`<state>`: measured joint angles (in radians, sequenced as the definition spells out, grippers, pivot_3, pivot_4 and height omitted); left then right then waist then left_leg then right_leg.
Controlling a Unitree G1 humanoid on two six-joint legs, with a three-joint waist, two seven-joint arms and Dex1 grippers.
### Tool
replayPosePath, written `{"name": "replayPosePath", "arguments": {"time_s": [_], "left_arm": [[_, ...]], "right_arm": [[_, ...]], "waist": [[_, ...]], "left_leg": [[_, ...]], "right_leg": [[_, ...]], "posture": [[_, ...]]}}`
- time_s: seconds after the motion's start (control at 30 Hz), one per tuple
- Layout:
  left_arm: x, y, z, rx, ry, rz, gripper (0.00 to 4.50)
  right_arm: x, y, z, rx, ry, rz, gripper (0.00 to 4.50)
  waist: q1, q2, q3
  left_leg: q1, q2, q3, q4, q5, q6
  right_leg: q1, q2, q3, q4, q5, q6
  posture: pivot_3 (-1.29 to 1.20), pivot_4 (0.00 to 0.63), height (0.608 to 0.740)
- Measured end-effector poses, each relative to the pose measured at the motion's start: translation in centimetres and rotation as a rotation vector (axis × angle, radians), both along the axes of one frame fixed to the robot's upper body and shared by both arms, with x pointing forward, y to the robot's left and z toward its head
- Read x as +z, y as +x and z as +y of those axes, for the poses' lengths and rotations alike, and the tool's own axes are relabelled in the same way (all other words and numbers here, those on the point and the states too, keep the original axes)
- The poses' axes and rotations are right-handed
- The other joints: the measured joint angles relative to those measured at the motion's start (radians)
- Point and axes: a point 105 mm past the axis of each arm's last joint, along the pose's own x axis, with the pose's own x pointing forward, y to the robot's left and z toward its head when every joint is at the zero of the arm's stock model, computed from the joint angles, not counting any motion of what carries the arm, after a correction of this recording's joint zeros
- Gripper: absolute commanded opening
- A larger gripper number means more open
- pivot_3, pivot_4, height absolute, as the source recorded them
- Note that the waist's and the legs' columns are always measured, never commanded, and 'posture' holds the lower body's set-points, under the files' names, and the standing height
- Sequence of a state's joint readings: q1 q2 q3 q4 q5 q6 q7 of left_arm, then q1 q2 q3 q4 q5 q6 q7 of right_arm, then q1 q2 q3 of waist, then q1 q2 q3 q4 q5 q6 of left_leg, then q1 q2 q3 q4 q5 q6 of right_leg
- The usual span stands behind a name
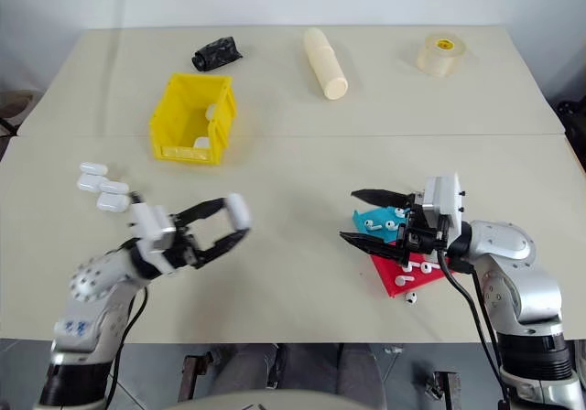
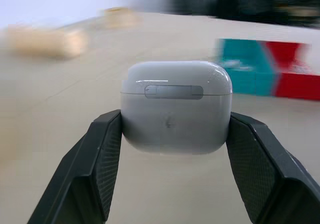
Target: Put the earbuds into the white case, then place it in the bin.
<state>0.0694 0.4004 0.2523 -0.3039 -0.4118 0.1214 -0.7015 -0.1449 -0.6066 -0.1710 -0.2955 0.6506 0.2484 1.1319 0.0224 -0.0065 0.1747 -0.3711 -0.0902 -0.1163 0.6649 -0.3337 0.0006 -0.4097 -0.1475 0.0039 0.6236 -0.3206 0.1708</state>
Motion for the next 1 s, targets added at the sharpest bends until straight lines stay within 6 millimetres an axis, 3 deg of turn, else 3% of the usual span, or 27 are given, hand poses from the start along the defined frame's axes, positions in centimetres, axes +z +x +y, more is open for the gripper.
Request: {"name": "replayPosePath", "arguments": {"time_s": [0.1,0.23,0.43,0.63,0.87,1.0], "left_arm": [[0.7,0.2,1.9,0.127,-0.083,-0.003,2.77],[0.3,0.8,2.7,0.230,-0.166,0.059,2.77],[2.4,4.8,3.7,0.329,-0.225,0.043,2.77],[5.0,10.8,5.2,0.399,-0.153,0.041,2.77],[4.0,14.7,4.9,0.382,-0.075,0.115,2.77],[3.7,15.6,4.1,0.357,-0.074,0.130,4.05]], "right_arm": [[0.7,-0.2,0.5,-0.014,0.013,-0.090,4.48],[0.5,0.0,0.4,-0.060,0.005,-0.156,4.48],[-0.2,0.6,-0.2,-0.109,-0.005,-0.144,4.48],[-0.5,1.0,-0.5,-0.139,-0.015,-0.140,4.48],[-0.6,1.1,-0.6,-0.158,-0.016,-0.133,4.48],[-0.6,1.1,-0.6,-0.163,-0.014,-0.129,4.50]], "waist": [[0.005,0.000,0.000],[0.005,-0.001,0.000],[0.001,-0.001,0.000],[-0.001,-0.001,0.000],[-0.005,-0.001,0.000],[-0.010,-0.001,0.000]], "left_leg": [[0.001,-0.001,-0.001,0.002,0.000,0.000],[0.000,-0.002,-0.001,0.001,0.000,0.000],[0.001,-0.001,0.000,0.001,0.000,0.000],[0.001,-0.002,0.000,0.001,0.000,0.000],[0.000,-0.002,0.000,0.000,0.000,0.000],[-0.001,-0.002,-0.001,0.000,0.000,0.000]], "right_leg": [[0.002,-0.001,0.000,0.000,0.000,0.000],[0.002,-0.001,0.000,0.000,0.000,0.000],[0.001,0.000,0.000,0.002,0.000,0.000],[0.001,0.000,0.000,0.004,0.000,0.000],[0.000,0.000,-0.001,0.004,0.000,0.000],[0.000,0.000,-0.002,0.004,0.000,0.000]], "posture": [[0.00,0.150,0.740],[0.00,0.150,0.740],[0.00,0.150,0.740],[0.00,0.150,0.740],[0.00,0.150,0.740],[0.00,0.150,0.740]]}}
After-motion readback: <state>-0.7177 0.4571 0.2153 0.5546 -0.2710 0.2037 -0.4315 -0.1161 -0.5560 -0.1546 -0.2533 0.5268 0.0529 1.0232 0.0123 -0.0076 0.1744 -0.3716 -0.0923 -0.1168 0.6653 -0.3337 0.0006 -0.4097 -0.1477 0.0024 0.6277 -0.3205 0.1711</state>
